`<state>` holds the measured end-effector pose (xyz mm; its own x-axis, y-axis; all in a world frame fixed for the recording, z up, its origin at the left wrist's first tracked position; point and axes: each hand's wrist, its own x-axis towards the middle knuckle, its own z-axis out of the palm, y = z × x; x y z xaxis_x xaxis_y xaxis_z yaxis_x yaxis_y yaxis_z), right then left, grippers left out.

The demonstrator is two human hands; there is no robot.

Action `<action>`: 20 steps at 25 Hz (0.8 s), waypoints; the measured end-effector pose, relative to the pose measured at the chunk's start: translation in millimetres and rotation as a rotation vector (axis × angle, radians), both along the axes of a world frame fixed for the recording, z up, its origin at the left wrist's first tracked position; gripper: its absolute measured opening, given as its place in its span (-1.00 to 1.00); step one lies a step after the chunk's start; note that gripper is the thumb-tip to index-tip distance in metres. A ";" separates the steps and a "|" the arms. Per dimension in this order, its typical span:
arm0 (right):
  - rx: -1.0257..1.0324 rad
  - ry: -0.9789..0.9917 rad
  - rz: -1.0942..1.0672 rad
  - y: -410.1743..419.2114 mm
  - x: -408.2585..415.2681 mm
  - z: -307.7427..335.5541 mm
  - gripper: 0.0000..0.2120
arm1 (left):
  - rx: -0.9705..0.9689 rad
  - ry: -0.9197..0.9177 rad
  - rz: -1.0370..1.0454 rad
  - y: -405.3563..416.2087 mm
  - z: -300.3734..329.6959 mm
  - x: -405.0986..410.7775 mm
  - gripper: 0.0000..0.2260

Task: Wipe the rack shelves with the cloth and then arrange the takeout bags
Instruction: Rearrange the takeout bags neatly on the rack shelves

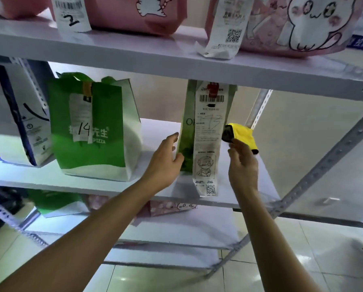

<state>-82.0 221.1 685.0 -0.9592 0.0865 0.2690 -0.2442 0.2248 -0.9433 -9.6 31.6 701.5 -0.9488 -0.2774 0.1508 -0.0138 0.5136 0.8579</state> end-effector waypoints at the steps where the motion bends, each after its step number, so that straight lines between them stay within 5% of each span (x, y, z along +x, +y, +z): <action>1: -0.021 -0.024 0.046 -3.5 -4.8 -6.0 -0.69 | 0.039 -0.037 0.026 4.6 -4.6 -7.5 -0.49; 6: -0.086 -0.080 0.200 -18.6 -19.1 -24.1 -0.68 | 0.125 -0.046 0.081 19.7 -10.8 -27.0 -0.59; 11: -0.154 -0.021 0.037 -16.1 -9.5 -24.4 -0.90 | 0.109 -0.009 0.086 27.0 -14.0 -6.1 -0.72; 20: -0.208 -0.043 -0.085 -21.3 78.1 -20.9 -0.83 | 0.150 0.014 0.004 18.7 -9.5 72.1 -0.78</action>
<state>-4.0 199.8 664.1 -0.9564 0.2169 0.1957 -0.1910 0.0425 -0.9807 62.4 50.3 691.9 -0.9458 -0.3016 0.1202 -0.0033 0.3791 0.9253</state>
